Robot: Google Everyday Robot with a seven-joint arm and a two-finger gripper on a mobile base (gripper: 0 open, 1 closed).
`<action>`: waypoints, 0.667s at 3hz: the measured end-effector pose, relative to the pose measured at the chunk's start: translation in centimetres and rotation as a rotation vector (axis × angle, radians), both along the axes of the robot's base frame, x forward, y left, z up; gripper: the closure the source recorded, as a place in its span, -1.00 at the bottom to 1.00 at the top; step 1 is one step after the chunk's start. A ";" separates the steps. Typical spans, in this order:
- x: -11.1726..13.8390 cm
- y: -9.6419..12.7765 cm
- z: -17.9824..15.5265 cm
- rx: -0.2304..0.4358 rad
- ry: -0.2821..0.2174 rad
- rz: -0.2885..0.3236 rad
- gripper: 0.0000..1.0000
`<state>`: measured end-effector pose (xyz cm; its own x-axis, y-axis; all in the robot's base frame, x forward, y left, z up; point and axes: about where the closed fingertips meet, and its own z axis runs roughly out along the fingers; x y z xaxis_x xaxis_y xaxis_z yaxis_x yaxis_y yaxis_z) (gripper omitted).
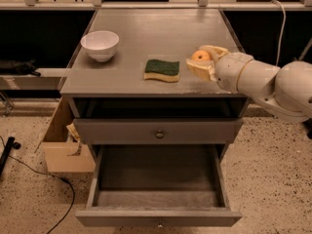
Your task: Pick orange from middle drawer and place on counter
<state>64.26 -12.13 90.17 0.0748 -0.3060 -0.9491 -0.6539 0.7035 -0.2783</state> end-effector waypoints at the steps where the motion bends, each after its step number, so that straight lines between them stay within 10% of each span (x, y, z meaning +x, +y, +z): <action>1: 2.8 -1.3 -0.3 -0.052 0.000 -0.030 1.00; 2: 5.1 -2.1 -0.4 -0.089 -0.002 -0.050 1.00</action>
Offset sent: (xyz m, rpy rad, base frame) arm 0.0775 -0.0365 -0.0052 -0.1350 -0.0035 -0.0838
